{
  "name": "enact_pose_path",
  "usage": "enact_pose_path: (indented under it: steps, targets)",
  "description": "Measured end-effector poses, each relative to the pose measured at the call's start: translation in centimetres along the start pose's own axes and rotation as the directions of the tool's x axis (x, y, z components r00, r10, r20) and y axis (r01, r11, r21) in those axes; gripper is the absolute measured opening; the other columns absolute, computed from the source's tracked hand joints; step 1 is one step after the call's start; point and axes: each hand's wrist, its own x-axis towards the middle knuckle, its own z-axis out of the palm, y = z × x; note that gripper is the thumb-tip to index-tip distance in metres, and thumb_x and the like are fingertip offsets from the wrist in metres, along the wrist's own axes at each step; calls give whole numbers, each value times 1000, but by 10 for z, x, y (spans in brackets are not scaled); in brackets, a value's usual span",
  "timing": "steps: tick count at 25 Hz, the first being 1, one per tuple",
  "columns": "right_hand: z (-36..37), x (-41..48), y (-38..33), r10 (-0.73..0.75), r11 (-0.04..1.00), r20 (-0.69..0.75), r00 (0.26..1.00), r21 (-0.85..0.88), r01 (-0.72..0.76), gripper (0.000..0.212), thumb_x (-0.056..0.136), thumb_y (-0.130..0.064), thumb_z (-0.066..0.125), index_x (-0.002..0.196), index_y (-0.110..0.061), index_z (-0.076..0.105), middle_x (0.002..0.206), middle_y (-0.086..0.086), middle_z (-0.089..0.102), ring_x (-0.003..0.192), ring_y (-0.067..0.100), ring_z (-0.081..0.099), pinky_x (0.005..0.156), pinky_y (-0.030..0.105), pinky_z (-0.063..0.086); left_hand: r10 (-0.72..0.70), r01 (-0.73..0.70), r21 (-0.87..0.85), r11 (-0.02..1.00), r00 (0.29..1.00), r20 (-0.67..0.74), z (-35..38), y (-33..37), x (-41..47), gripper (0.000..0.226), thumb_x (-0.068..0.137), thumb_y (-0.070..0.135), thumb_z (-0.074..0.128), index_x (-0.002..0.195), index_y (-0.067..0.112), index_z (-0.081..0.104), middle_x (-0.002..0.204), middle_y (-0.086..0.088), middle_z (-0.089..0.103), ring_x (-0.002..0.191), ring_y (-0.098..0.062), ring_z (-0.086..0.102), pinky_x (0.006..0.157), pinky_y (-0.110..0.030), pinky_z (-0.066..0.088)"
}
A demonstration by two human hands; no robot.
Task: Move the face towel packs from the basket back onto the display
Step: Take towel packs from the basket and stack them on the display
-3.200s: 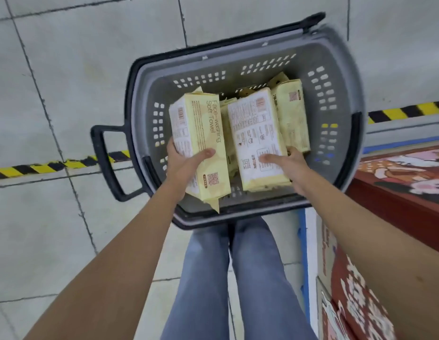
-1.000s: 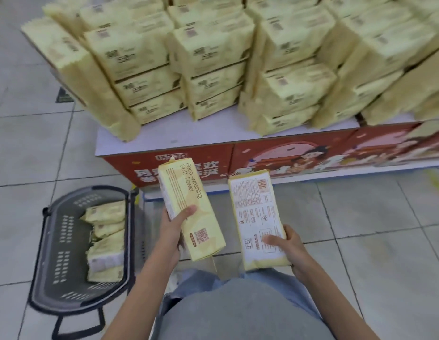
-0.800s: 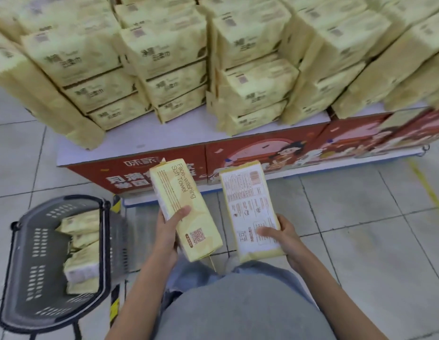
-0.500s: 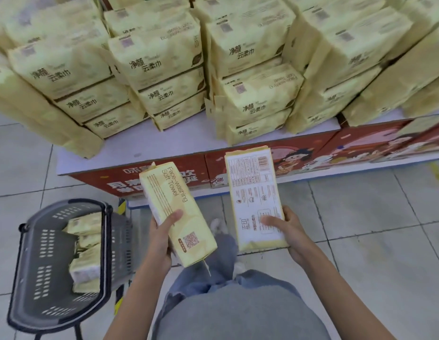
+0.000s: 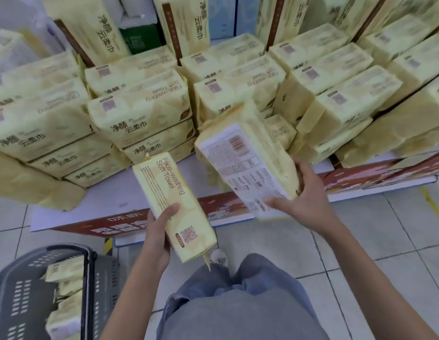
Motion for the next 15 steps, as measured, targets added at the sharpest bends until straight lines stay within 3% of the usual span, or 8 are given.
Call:
enact_pose_path:
  steps: [1, 2, 4, 6, 9, 12, 15]
  targets:
    - [-7, 13, -7, -147, 975, -35, 989, -175, 138, 86, 49, -43, 80, 124, -25, 41, 116, 0, 57, 105, 18, 55, 82, 34, 48, 4, -4, -14, 1000, 1000, 3, 4, 4, 2, 78, 58, 27, 76, 131, 19, 50, 121, -6, 66, 107, -28, 63, 75, -40, 55]
    - [-12, 27, -13, -322, 885, -37, 946, -367, 286, 83, 53, -46, 77, 125, -20, 42, 115, 4, 57, 103, 20, 54, 80, 35, 44, 10, -10, -33, 999, 1000, 7, 7, 7, 3, 83, 54, 28, 80, 131, 19, 51, 121, -6, 66, 107, -27, 64, 75, -39, 55]
    - [-18, 55, -22, -590, 598, 45, 806, -647, 474, 75, 60, -44, 70, 122, -12, 45, 109, 9, 59, 99, 24, 52, 76, 34, 35, 25, -25, -65, 998, 1000, -7, 13, 13, 4, 89, 50, 29, 84, 131, 18, 51, 122, -6, 65, 107, -26, 63, 75, -40, 54]
    - [-24, 85, -24, -715, 381, 161, 680, -727, 572, 71, 60, -39, 67, 121, -11, 45, 107, 10, 63, 100, 25, 51, 77, 34, 32, 45, -48, -99, 994, 998, -35, 19, 14, 7, 75, 63, 25, 76, 132, 17, 50, 123, -7, 64, 107, -26, 62, 75, -40, 53]
    - [-25, 119, -5, -818, 156, 248, 519, -773, 615, 65, 59, -30, 70, 118, -12, 50, 107, 7, 66, 103, 26, 53, 83, 36, 35, 51, -64, -158, 985, 995, -85, 27, 12, 8, 59, 77, 21, 66, 133, 17, 49, 125, -8, 63, 107, -27, 62, 77, -41, 52]
    - [-16, 137, 17, -851, 42, 288, 439, -796, 604, 68, 52, -5, 70, 116, -13, 50, 107, 7, 67, 105, 26, 50, 89, 39, 36, 56, -80, -204, 976, 991, -121, 40, 9, 7, 54, 81, 18, 61, 134, 18, 48, 124, -7, 63, 101, -24, 63, 76, -41, 52]
    - [-13, 141, 33, -826, 67, 304, 474, -783, 619, 72, 55, -8, 73, 121, -14, 45, 118, 7, 54, 109, 27, 47, 94, 40, 35, 76, -106, -224, 969, 988, -136, 52, 3, 5, 56, 79, 17, 62, 134, 19, 48, 125, -7, 63, 103, -25, 62, 77, -41, 55]
